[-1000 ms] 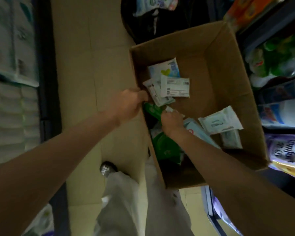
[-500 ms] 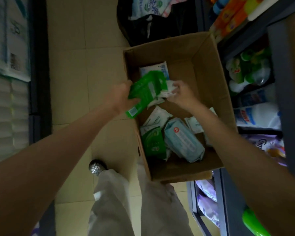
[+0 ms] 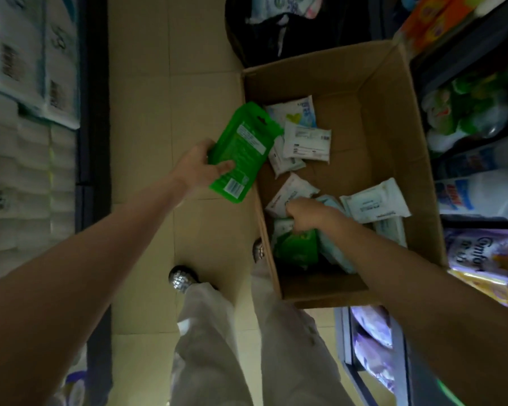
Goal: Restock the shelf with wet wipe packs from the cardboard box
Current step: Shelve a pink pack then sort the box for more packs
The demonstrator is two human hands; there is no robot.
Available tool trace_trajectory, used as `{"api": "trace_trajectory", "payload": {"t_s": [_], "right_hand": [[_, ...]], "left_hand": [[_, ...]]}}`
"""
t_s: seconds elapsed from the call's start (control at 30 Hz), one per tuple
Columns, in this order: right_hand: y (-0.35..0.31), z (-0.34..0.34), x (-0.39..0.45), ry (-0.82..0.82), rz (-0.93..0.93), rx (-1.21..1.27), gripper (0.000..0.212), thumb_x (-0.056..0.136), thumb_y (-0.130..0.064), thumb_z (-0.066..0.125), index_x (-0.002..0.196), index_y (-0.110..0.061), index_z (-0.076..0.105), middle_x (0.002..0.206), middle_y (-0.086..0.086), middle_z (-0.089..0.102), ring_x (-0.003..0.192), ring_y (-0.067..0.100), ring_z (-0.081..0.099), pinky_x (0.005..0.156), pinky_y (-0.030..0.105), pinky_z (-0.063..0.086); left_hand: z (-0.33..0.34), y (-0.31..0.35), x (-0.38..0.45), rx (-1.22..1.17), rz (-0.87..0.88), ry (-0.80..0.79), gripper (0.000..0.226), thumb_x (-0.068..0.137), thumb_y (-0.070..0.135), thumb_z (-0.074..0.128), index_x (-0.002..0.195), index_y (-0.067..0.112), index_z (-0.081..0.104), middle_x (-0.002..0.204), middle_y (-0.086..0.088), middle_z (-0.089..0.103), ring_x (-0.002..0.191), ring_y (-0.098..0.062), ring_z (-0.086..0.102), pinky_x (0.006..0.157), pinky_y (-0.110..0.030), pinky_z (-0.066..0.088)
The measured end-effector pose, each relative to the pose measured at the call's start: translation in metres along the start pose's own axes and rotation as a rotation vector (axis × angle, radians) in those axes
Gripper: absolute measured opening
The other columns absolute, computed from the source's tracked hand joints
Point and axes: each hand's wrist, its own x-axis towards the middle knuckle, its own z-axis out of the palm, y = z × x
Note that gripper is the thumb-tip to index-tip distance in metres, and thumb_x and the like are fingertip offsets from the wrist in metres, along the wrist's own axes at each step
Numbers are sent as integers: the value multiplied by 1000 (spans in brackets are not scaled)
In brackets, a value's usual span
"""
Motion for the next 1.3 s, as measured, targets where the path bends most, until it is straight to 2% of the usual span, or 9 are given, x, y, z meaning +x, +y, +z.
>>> {"api": "trace_trajectory", "payload": {"t_s": [0.23, 0.37, 0.6, 0.77, 0.87, 0.97, 1.13, 1.2, 1.3], "right_hand": [[-2, -177, -94, 519, 69, 246, 31, 81, -24, 69, 101, -4, 59, 93, 7, 52, 79, 20, 53, 54, 24, 34], [-65, -248, -164, 915, -150, 972, 40, 82, -11, 69, 115, -9, 47, 100, 2, 55, 89, 16, 57, 69, 27, 50], [-225, -270, -201, 735, -656, 1333, 42, 75, 11, 64, 108, -14, 53, 88, 1, 63, 76, 14, 62, 56, 23, 57], [-373, -283, -222, 821, -943, 1247, 33, 74, 11, 66, 92, -16, 57, 89, 8, 64, 86, 26, 58, 83, 42, 49], [-455, -292, -242, 783, -1056, 1200, 31, 78, 8, 63, 91, -19, 56, 86, 5, 64, 83, 23, 59, 81, 42, 49], [-527, -296, -259, 633, -1146, 1201, 28, 87, -5, 59, 108, -22, 55, 99, 1, 65, 87, 16, 64, 79, 35, 52], [-636, -293, -289, 451, -1268, 1118, 50, 89, -41, 46, 136, -23, 42, 137, 0, 52, 121, 18, 52, 105, 42, 41], [-671, -290, -300, 498, -1301, 939, 25, 90, -32, 53, 114, -30, 52, 116, -5, 63, 107, 11, 60, 95, 32, 47], [-715, -292, -308, 609, -1372, 712, 31, 82, -26, 67, 103, -40, 50, 106, -14, 63, 97, -3, 59, 75, 14, 48]], "left_hand": [[-64, 24, -32, -260, 26, 37, 38, 92, 19, 56, 126, 4, 49, 112, -10, 60, 92, -16, 54, 77, -25, 40], [-123, 29, -55, -455, 71, 115, 37, 91, 14, 56, 125, 2, 50, 114, -13, 61, 71, -11, 63, 64, -20, 51], [-266, 21, -120, -829, 175, 492, 29, 88, 14, 60, 115, 12, 48, 109, -9, 61, 78, -15, 61, 73, -32, 52], [-360, 10, -202, -981, 413, 431, 26, 81, 9, 62, 100, 24, 51, 110, -7, 66, 91, -25, 64, 88, -44, 51], [-416, -9, -254, -1051, 553, 352, 8, 88, 16, 53, 90, 21, 48, 95, -5, 61, 76, -15, 60, 66, -23, 53], [-463, -33, -303, -963, 654, 492, 24, 92, 10, 50, 72, 21, 41, 67, 7, 57, 51, 0, 56, 44, -13, 44], [-519, -70, -362, -649, 690, 906, 32, 85, -5, 58, 84, 21, 41, 99, -5, 55, 66, -8, 63, 50, -23, 55], [-536, -82, -385, -582, 670, 1079, 37, 83, 1, 64, 94, 27, 40, 109, -6, 54, 83, -20, 64, 66, -38, 59], [-561, -110, -414, -554, 602, 1201, 63, 77, 15, 73, 119, 33, 31, 114, 0, 55, 99, -22, 63, 79, -41, 57]]}}
